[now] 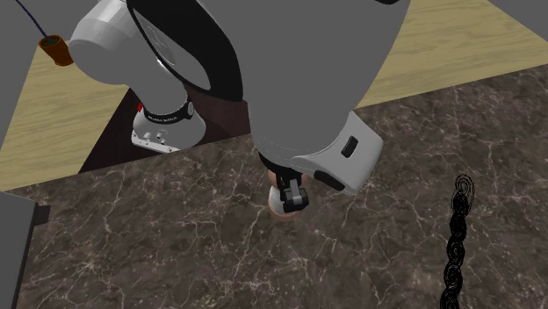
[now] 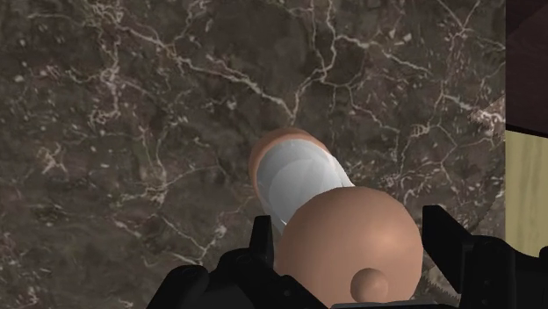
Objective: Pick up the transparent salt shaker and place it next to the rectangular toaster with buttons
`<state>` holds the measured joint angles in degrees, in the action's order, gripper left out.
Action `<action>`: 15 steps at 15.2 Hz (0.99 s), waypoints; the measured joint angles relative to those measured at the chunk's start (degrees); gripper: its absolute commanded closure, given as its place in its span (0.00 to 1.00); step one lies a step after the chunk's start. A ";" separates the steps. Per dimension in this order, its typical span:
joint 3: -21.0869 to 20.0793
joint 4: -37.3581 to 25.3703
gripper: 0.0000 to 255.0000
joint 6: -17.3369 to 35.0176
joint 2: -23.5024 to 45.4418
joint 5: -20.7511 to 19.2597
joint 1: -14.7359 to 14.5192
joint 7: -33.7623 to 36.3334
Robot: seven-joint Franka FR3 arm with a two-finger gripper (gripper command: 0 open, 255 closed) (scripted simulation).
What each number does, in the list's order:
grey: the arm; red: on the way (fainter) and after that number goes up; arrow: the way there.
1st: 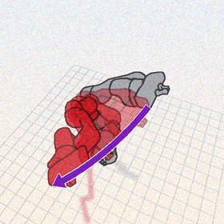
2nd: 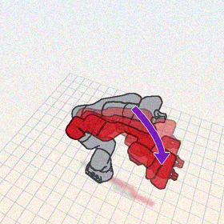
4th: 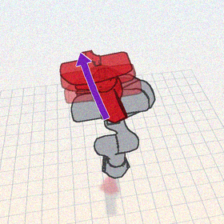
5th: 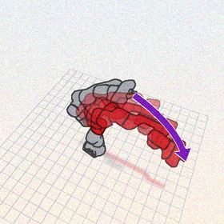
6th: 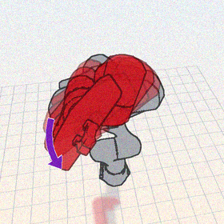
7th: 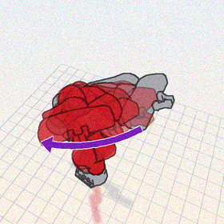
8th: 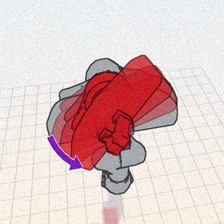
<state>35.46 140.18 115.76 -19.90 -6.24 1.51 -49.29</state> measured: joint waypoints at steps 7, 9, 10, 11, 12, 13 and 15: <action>-0.20 -0.67 1.00 -1.07 -0.46 -0.13 0.09 0.16; -0.56 -1.57 1.00 -2.53 -1.09 -0.25 0.14 0.48; -0.80 -2.00 1.00 -3.38 -1.56 -0.37 0.22 0.70; -1.03 -2.61 1.00 -4.22 -1.81 -0.36 0.19 0.91; -1.16 -3.21 1.00 -5.03 -2.04 -0.40 0.21 0.98; -1.36 -3.72 1.00 -5.89 -2.43 -0.48 0.27 1.14; -1.72 -4.80 1.00 -7.45 -2.95 -0.52 0.29 1.41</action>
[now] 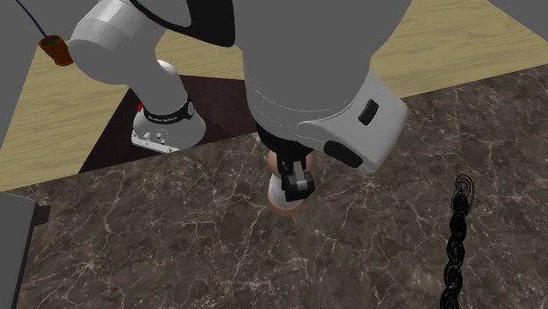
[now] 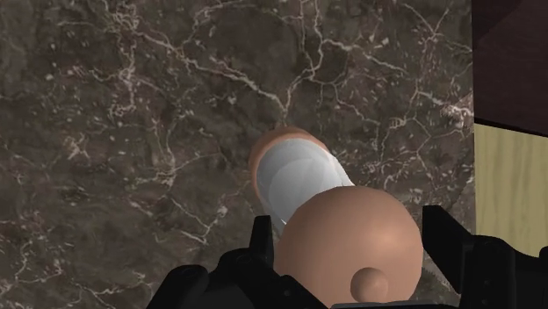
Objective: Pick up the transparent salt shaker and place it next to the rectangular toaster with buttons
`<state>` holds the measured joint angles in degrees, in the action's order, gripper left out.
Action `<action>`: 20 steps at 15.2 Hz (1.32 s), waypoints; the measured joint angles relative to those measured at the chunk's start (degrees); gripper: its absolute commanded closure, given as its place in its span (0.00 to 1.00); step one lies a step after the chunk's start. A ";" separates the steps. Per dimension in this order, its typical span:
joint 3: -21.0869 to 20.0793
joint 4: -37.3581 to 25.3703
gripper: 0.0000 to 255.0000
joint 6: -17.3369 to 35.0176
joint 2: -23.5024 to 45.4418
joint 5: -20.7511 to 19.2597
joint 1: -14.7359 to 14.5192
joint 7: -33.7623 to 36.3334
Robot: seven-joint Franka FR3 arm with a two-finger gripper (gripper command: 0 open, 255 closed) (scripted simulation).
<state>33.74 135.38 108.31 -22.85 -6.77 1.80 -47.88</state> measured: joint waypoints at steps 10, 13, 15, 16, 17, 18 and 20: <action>-1.78 -6.04 1.00 -7.90 -1.99 0.12 -0.11 1.27; -2.04 -7.94 1.00 -10.24 -2.48 0.06 -0.02 1.28; -2.41 -9.42 1.00 -11.84 -2.61 0.22 -0.14 1.54; -2.45 -10.18 1.00 -12.50 -2.49 0.30 -0.20 1.52; -2.57 -11.10 1.00 -13.32 -2.39 0.42 -0.29 1.59; -2.59 -11.83 1.00 -14.02 -2.36 0.45 -0.30 1.52; -2.94 -13.49 1.00 -15.90 -2.59 0.55 -0.36 1.75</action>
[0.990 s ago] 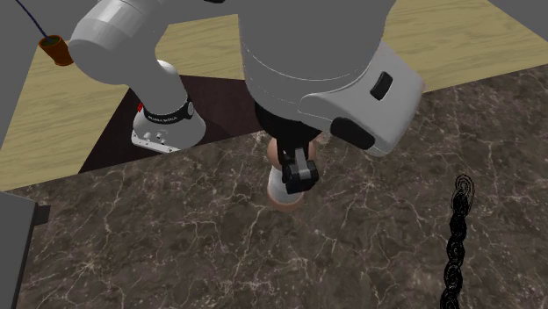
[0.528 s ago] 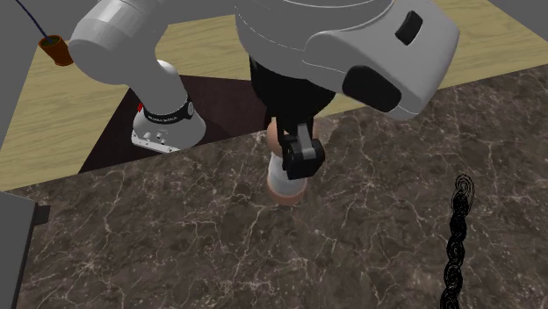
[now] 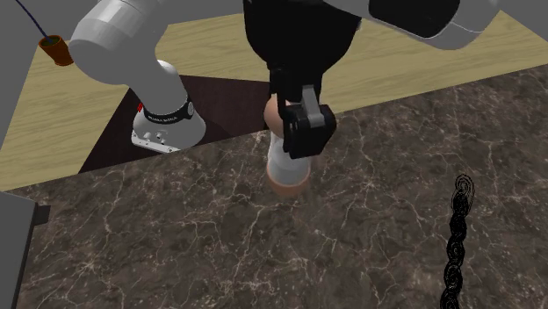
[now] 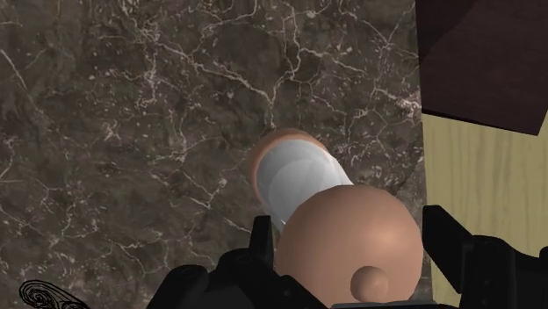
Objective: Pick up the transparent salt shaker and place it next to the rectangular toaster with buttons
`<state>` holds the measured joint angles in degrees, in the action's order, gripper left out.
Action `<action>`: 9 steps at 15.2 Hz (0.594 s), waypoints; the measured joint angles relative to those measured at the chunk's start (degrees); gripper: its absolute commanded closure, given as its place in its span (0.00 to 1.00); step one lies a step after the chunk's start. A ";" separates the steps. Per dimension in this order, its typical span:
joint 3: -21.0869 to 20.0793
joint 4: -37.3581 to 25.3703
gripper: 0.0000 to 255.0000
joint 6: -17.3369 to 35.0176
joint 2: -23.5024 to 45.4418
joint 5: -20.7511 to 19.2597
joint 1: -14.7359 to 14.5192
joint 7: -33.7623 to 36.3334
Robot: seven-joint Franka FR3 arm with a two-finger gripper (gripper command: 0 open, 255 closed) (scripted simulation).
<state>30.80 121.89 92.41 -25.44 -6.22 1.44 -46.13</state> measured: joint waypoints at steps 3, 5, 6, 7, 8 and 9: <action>-0.21 -2.38 1.00 -2.13 0.27 0.24 -0.17 0.04; -0.31 -3.91 1.00 -3.61 0.32 0.33 -0.22 0.02; -0.48 -4.61 1.00 -4.31 0.33 0.42 -0.28 0.17; -0.48 -5.58 1.00 -5.00 0.62 0.56 -0.38 0.13; -0.51 -6.54 1.00 -5.68 0.93 0.71 -0.49 0.12; -0.64 -7.28 1.00 -6.45 0.89 0.75 -0.53 0.20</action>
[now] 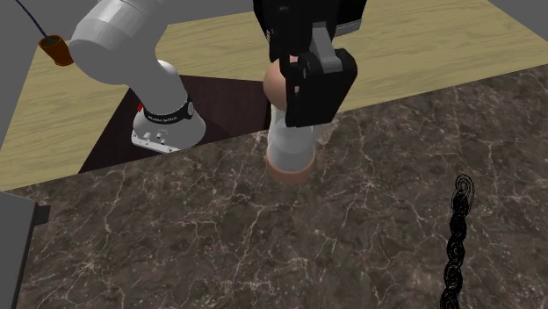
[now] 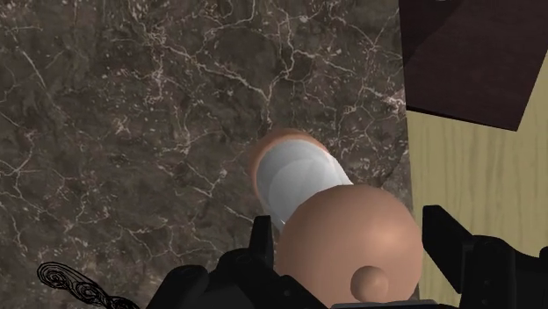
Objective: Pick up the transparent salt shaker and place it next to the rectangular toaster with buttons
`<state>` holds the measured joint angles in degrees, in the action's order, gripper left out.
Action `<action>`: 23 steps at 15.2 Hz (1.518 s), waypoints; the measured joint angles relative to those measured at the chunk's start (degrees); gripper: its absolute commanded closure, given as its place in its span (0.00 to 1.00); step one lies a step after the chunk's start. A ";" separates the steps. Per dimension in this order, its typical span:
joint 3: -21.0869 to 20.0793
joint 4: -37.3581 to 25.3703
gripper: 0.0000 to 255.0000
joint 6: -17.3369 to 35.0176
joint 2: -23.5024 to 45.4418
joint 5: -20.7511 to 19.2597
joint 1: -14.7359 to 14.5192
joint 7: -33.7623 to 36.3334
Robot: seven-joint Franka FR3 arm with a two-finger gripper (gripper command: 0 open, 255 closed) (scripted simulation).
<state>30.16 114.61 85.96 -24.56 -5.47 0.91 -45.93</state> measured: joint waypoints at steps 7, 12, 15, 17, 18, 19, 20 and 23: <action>-0.04 -6.61 1.00 -5.23 1.49 0.69 -0.44 -0.26; -0.06 -11.91 1.00 -9.20 2.94 1.35 -0.84 -0.36; 0.04 -13.59 1.00 -11.03 2.79 1.19 -0.74 -0.70; 0.30 -12.58 1.00 -12.15 0.41 -0.14 0.10 -1.62; 0.11 -11.07 1.00 -12.11 -1.19 -0.84 0.54 -1.67; -0.04 -9.89 1.00 -12.79 -3.19 -1.78 1.15 -1.99; -0.23 -8.39 1.00 -13.21 -5.28 -2.70 1.81 -2.22; 0.33 -6.37 1.00 -15.00 -9.50 -5.16 3.48 -4.11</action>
<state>30.49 108.24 70.95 -34.06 -10.63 4.40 -50.04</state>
